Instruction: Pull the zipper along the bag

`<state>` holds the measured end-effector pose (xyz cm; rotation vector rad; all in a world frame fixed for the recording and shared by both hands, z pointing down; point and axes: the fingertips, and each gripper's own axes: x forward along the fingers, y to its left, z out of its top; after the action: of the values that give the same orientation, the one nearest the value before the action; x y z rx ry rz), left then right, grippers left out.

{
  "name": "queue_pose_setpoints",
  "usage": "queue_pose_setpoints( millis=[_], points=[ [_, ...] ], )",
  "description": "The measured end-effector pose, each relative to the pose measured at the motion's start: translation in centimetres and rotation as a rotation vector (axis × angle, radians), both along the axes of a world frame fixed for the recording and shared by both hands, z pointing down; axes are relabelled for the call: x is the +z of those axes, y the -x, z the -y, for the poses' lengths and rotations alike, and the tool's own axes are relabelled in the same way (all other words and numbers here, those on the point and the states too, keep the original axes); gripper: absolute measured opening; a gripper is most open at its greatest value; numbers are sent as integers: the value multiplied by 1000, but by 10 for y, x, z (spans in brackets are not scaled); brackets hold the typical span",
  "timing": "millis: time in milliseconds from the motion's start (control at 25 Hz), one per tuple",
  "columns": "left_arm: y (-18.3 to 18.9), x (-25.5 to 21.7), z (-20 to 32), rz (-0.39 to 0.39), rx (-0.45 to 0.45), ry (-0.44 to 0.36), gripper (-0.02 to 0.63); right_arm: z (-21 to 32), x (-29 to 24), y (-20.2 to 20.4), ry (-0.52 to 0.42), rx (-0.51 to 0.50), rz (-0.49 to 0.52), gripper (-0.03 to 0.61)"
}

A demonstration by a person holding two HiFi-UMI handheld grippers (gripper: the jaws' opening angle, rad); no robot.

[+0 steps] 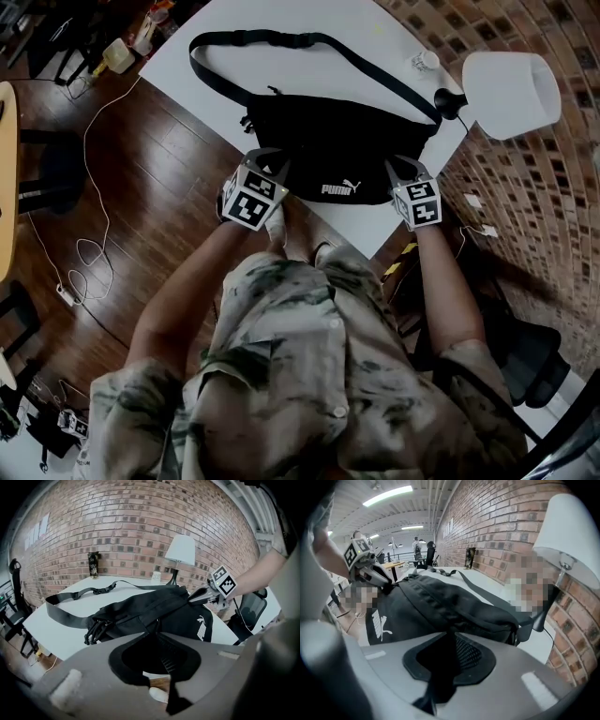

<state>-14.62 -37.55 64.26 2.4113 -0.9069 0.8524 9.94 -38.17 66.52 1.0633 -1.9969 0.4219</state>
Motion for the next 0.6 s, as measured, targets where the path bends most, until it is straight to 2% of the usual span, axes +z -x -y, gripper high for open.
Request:
queue_pose_setpoints(
  millis=[80,240,360,600],
  points=[
    [5,-3,-6,19,-15,-13,58,-8,-13,-1,-32,16,27,81],
    [22,-21,-31,40,-71,-39,61,-39,-47,2,-104,-4,80,81],
    [29,-40,-62,26,-138,-74,61,-76,-73,0,-163,-25,137,80],
    [10,-105,-179,-59,-235,-137,60,-196,-108,-17,-215,-101,221,74]
  ],
)
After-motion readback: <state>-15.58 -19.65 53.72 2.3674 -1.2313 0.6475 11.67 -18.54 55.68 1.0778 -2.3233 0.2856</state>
